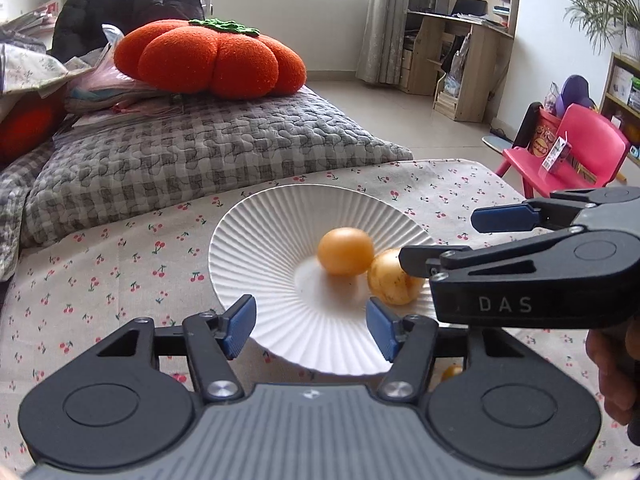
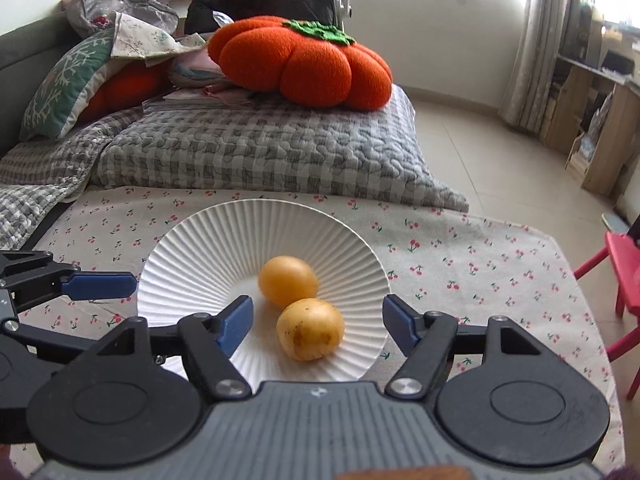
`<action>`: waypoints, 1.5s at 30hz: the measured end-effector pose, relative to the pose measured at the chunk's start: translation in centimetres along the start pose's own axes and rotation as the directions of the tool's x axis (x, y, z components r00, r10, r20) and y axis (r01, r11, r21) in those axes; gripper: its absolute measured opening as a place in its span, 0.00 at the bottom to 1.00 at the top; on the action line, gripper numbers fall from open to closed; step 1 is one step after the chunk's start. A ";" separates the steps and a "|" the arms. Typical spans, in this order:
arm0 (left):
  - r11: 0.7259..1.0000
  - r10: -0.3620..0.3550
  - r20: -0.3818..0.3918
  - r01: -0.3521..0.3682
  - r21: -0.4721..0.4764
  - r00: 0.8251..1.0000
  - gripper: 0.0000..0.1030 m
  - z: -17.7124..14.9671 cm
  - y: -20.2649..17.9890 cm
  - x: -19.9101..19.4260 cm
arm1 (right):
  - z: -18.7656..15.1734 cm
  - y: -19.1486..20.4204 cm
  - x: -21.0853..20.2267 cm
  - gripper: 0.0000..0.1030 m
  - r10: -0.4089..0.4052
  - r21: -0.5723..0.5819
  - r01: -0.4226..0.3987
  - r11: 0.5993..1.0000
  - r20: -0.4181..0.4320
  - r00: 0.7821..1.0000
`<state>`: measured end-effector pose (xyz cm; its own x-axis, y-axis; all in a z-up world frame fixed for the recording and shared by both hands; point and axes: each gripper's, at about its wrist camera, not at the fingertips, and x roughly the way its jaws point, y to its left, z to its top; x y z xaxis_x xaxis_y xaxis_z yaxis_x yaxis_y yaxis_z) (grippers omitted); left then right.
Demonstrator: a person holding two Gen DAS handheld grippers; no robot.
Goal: Organize fruits
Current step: 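Carry both fruits into the white bowl and open both grippers, then grasp a tangerine with the left gripper while the right gripper grasps another tangerine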
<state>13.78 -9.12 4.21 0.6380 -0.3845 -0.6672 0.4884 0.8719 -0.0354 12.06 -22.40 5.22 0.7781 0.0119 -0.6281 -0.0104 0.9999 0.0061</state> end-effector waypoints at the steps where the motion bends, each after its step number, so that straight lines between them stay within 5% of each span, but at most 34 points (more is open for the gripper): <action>1: 1.000 0.001 0.003 -0.001 -0.005 1.000 0.45 -0.1 0.0 -0.3 | 0.0 0.0 -0.4 0.67 0.000 -0.002 0.000 1.000 0.008 1.000; 17: 0.988 0.092 -0.063 -0.099 -0.116 0.994 0.52 -3.8 -0.1 -4.8 | -2.4 0.5 -6.1 0.78 0.030 -0.032 -0.029 0.999 0.029 0.999; 29: 0.963 0.080 -0.121 -0.108 -0.247 0.989 0.59 -6.8 1.2 -6.2 | -5.9 -2.5 -7.3 0.81 0.093 0.166 -0.070 0.984 -0.141 0.986; 45: 0.982 0.041 -0.154 -0.069 -0.177 0.987 0.59 -7.8 -0.5 -5.1 | -6.8 -1.7 -5.4 0.63 0.151 0.186 -0.103 0.977 -0.262 0.953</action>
<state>5.60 -5.20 1.80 0.5585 -0.2969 -0.7746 0.3301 0.9362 -0.1208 3.63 -24.17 3.28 0.5760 0.1614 -0.8014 0.0263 0.9761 0.2155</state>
